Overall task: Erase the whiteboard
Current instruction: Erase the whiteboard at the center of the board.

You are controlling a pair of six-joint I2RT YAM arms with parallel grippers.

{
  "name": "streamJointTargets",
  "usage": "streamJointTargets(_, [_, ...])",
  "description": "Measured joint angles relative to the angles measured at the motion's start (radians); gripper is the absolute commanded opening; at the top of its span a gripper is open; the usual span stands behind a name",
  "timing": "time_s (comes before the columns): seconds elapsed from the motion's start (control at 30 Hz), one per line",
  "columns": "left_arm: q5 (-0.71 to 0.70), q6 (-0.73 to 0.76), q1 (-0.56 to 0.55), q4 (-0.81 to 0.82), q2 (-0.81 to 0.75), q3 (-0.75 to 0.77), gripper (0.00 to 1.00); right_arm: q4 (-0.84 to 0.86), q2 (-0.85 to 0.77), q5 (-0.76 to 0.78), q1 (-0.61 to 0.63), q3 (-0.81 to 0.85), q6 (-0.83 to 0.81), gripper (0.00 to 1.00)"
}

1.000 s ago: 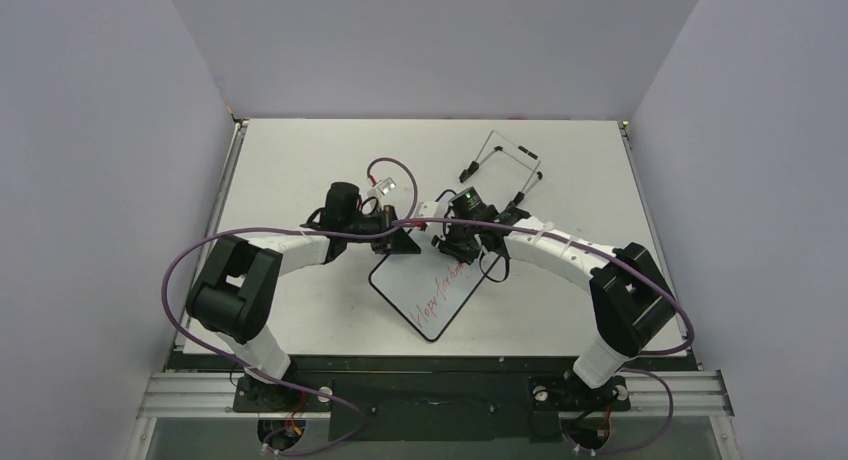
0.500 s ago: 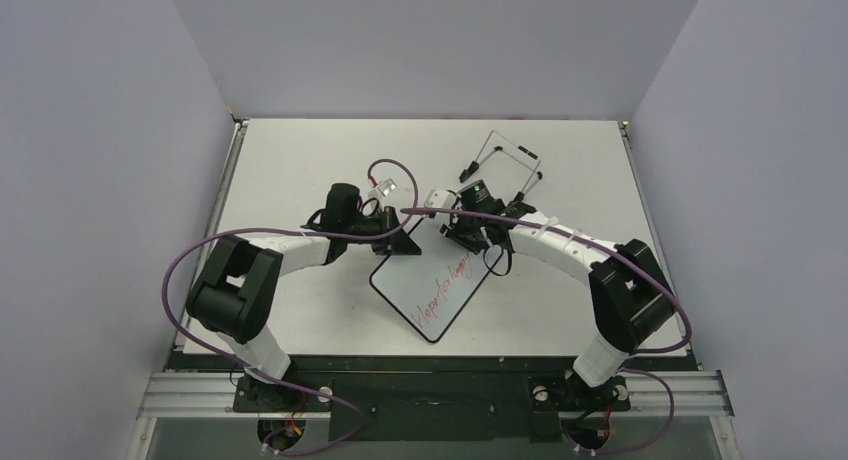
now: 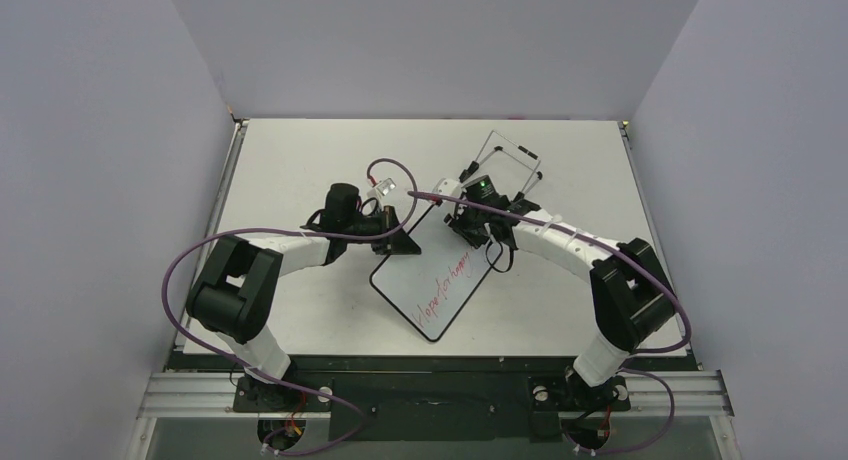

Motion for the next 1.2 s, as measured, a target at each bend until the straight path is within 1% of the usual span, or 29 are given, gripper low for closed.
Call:
streamJointTargets(0.1, [0.003, 0.001, -0.003, 0.001, 0.0, 0.0, 0.0, 0.021, 0.002, 0.052, -0.028, -0.003, 0.008, 0.0])
streamJointTargets(0.17, [0.003, 0.001, -0.006, 0.001, 0.0, 0.0, 0.0, 0.016, 0.007, 0.058, -0.031, -0.002, -0.001, 0.0])
streamJointTargets(0.37, [0.003, -0.003, -0.004, -0.013, 0.0, 0.0, 0.0, -0.063, 0.02, -0.009, 0.016, 0.023, -0.089, 0.0])
streamJointTargets(0.47, [0.003, -0.002, -0.002, -0.014, 0.0, 0.0, 0.0, -0.091, 0.02, -0.053, 0.047, 0.035, -0.098, 0.0])
streamJointTargets(0.6, [0.002, -0.002, 0.0, -0.01, 0.0, 0.0, 0.0, -0.077, 0.02, -0.04, 0.036, 0.036, -0.041, 0.0])
streamJointTargets(0.73, [-0.003, -0.002, 0.0, 0.005, 0.0, 0.0, 0.0, -0.02, 0.02, 0.016, 0.0, 0.026, 0.03, 0.0])
streamJointTargets(0.87, [0.0, 0.0, -0.003, 0.004, 0.0, 0.0, 0.0, 0.0, 0.027, 0.056, -0.032, 0.023, 0.037, 0.0])
streamJointTargets(0.97, [-0.001, -0.002, -0.005, -0.007, 0.0, 0.0, 0.0, -0.022, 0.038, 0.023, -0.035, 0.035, -0.004, 0.0])
streamJointTargets(1.1, [-0.001, -0.001, -0.004, -0.015, 0.0, 0.0, 0.0, -0.103, 0.042, -0.081, -0.007, 0.058, -0.087, 0.0])
streamJointTargets(1.2, [-0.001, 0.0, -0.002, -0.021, 0.0, 0.0, 0.0, -0.148, 0.046, -0.162, 0.019, 0.076, -0.097, 0.0])
